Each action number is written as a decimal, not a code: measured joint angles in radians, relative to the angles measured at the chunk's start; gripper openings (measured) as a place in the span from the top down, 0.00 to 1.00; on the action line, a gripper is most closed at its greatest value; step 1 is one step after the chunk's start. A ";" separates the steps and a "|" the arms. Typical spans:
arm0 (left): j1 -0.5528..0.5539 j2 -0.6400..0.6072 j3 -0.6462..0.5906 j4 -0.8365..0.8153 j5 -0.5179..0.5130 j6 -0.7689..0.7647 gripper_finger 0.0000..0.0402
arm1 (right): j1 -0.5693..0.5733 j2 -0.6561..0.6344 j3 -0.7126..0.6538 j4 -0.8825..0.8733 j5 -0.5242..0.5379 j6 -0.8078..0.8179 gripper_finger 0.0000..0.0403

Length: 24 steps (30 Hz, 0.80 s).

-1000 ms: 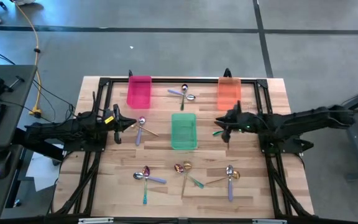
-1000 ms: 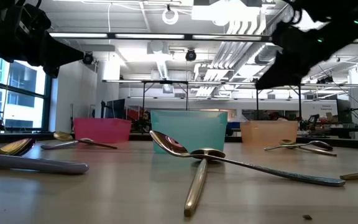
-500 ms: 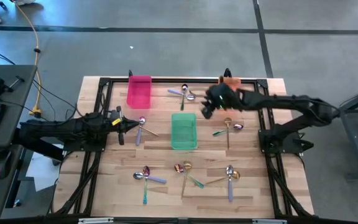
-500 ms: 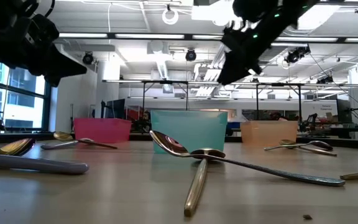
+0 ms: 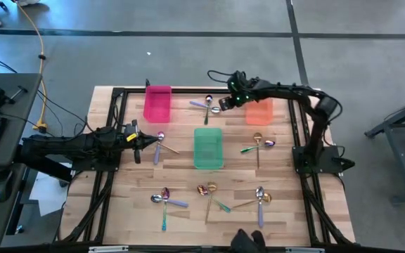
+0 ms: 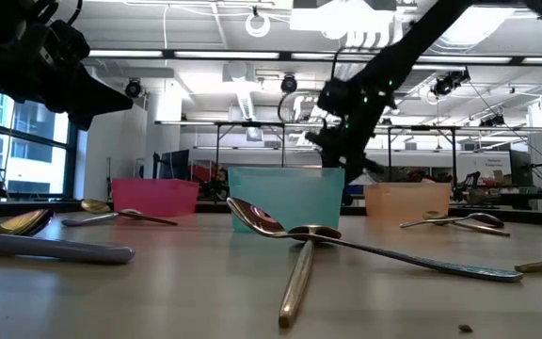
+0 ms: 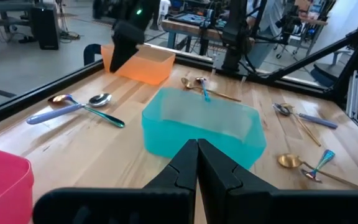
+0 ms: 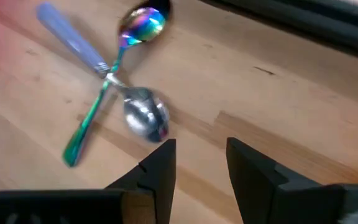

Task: Sort silverware by color (type)
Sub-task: Put the top center purple spoon into the orange bin

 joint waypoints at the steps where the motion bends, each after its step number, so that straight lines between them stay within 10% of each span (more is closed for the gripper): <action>1: 0.000 0.000 0.000 0.000 -0.005 0.004 1.00 | -0.006 0.015 0.000 0.011 -0.015 0.018 0.69; 24: 0.000 0.000 0.000 -0.007 -0.056 0.009 1.00 | 0.014 0.023 0.003 0.076 -0.087 -0.042 0.69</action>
